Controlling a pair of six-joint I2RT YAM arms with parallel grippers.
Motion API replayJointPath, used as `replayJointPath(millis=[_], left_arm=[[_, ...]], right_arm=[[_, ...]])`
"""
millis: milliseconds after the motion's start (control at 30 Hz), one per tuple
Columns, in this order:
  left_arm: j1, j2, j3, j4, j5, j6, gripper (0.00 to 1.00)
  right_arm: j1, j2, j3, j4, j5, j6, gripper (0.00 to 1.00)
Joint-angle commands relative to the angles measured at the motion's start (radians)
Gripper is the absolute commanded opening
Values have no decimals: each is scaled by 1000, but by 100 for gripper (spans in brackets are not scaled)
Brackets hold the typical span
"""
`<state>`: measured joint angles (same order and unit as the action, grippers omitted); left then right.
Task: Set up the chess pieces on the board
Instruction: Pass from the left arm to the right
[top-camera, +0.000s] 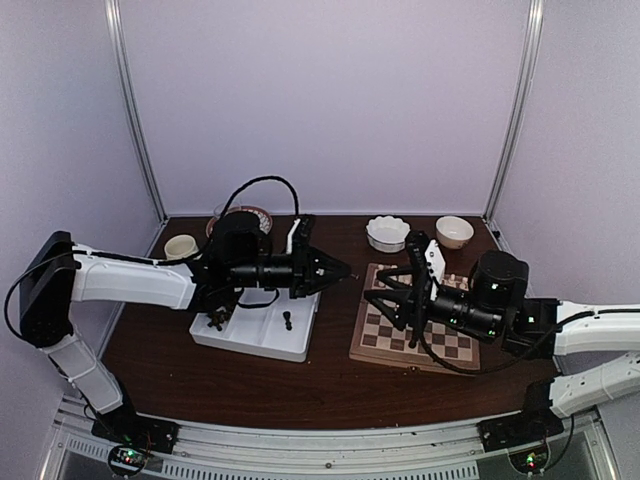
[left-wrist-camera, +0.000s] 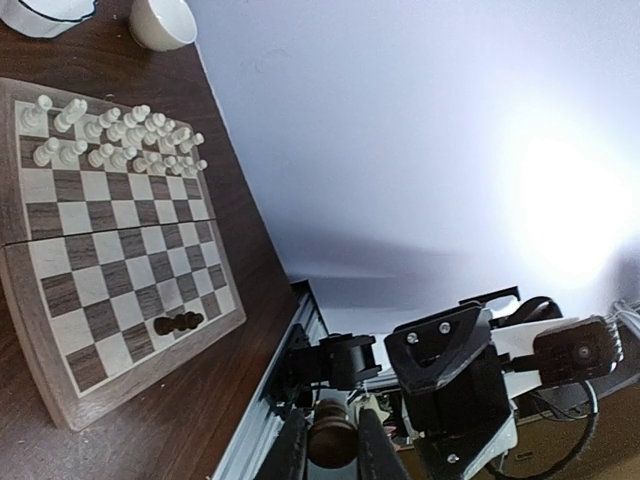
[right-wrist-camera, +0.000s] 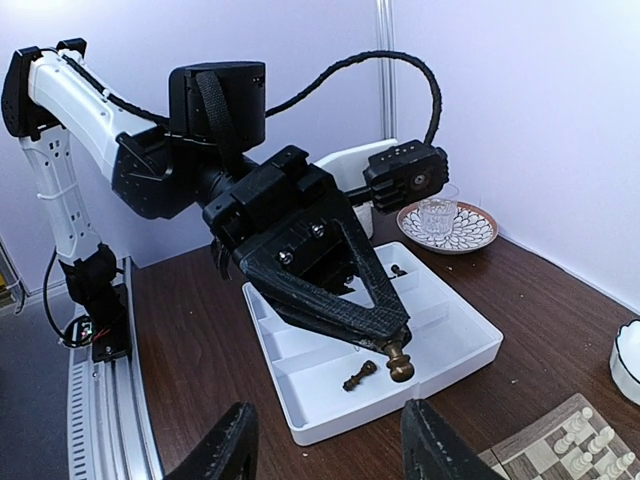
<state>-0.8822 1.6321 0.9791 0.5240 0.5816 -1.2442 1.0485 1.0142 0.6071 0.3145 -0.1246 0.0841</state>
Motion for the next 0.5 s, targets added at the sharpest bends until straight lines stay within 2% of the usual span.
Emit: replayJointPath(millis=[0, 233, 467], left_arm=[[-19, 18, 3, 164, 14, -110, 14], [-36, 30, 2, 176, 30, -125, 14], [-47, 51, -2, 219, 64, -158, 14]], right_arm=[[-5, -22, -29, 33, 42, 30, 51], [-16, 6, -12, 26, 22, 38, 47], [-34, 12, -24, 49, 18, 55, 53]])
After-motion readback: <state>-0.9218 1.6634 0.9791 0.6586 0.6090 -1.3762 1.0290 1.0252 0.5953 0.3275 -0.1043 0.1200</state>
